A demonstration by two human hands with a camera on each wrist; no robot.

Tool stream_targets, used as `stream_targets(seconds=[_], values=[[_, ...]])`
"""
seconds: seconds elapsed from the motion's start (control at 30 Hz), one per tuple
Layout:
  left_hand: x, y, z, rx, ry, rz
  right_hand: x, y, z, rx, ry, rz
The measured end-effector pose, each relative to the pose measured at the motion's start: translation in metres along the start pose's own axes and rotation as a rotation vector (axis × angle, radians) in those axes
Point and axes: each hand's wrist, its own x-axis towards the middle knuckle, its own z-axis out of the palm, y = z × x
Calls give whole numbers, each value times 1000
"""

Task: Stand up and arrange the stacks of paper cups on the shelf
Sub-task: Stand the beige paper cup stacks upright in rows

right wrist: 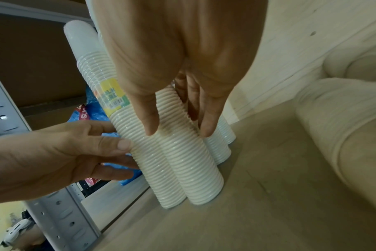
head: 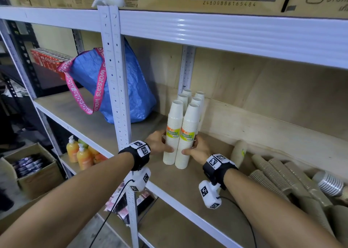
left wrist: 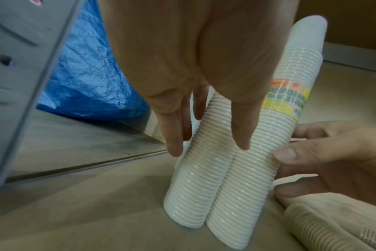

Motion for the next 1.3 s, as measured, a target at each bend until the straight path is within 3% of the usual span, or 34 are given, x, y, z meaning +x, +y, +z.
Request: stream_targets(seconds=[0.27,0.5,0.63,1.0,1.3], values=[[-36,-7,-6,240,-68,-121,-10,11,-45,-159,49,64],[-42,17,9,268,-309,-73,-33,23,-99,-375,101,121],[-36,44,36,277,-360,10,-49,36,-119,-490,46,193],[-20,87,123,229,-354,82,-89,57,-133,-676,-102,312],[-26,95,153,253,-325,39,-92,62,-122,-750,-162,260]])
